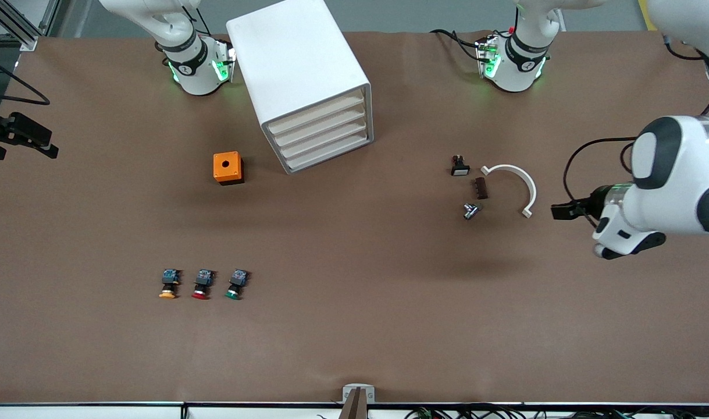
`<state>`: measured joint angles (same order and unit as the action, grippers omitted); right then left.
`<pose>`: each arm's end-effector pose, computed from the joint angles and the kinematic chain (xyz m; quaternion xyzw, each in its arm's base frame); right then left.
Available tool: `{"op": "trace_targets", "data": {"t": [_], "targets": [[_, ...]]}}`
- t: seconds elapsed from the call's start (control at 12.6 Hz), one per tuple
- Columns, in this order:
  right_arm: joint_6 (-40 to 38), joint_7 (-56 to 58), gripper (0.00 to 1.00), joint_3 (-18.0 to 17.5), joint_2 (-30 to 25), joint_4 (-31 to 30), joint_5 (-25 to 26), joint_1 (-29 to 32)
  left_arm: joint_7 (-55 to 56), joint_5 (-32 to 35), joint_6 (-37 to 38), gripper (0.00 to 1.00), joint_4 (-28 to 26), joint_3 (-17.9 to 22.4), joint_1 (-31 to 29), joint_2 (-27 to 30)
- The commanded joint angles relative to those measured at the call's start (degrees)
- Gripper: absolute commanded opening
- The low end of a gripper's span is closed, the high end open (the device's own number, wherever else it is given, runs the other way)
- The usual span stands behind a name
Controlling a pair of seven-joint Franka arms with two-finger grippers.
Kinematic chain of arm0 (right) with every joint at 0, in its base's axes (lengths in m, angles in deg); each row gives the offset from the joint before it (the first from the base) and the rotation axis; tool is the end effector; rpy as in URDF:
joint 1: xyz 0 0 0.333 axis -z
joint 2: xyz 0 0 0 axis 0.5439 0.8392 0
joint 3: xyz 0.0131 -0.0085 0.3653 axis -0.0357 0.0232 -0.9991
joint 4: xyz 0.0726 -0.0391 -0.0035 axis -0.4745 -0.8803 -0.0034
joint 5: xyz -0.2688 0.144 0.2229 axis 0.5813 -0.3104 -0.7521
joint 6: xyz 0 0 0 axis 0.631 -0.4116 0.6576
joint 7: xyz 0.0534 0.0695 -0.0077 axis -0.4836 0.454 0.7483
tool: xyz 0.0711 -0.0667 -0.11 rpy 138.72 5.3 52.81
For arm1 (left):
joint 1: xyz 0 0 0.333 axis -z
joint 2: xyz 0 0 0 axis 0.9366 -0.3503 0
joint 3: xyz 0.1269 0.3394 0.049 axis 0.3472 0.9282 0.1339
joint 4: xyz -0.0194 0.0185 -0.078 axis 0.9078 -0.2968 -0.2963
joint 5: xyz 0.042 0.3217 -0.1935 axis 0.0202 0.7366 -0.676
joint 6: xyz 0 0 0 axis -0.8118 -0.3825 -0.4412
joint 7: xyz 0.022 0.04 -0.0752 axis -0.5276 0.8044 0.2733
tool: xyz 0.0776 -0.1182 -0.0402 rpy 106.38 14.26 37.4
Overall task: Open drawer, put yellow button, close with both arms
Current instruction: 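Move the left gripper toward the drawer while the right gripper reaches the buttons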
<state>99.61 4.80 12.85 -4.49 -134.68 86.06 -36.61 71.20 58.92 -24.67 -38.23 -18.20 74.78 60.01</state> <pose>0.5247 -0.0422 0.6442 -0.9999 -0.0059 -0.0062 0.0061 0.6075 -0.0677 0.3985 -0.9694 -0.1499 0.1916 0.0338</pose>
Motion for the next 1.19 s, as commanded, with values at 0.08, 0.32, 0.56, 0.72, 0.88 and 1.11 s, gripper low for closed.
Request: {"op": "trace_targets", "data": {"t": [0.08, 0.32, 0.56, 0.72, 0.88, 1.11], "targets": [[0.1, -0.04, 1.0, -0.22, -1.29, -0.83, 0.47, -0.03, 13.02, 2.08, 0.75, 1.0, 2.74, -0.16, 6.03, -5.03], [-0.08, -0.13, 1.0, -0.13, -1.12, 0.14, 0.11, 0.14, 22.78, 1.74, 1.1, 1.0, 3.53, -0.16, 10.43, -8.02], [0.62, -0.57, 1.0, -0.13, 2.47, 0.76, 0.56, 0.23, 30.61, -4.55, 5.56, 1.0, 9.32, -0.25, 13.34, -11.71], [2.55, 0.04, 1.0, -0.13, 6.08, 1.02, -0.32, 0.4, 35.96, -10.98, 9.44, 1.0, 10.65, -0.16, 14.74, -12.24], [4.75, 0.14, 1.0, -0.05, 9.32, 1.02, -0.24, 0.05, 49.37, -19.75, 9.89, 1.0, 11.45, -0.16, 15.62, -13.47], [11.23, -0.38, 1.0, -0.05, 15.39, 0.67, 0.64, -0.12, 67.06, -31.36, 9.98, 1.0, 11.89, -0.24, 15.62, -14.44]]}}
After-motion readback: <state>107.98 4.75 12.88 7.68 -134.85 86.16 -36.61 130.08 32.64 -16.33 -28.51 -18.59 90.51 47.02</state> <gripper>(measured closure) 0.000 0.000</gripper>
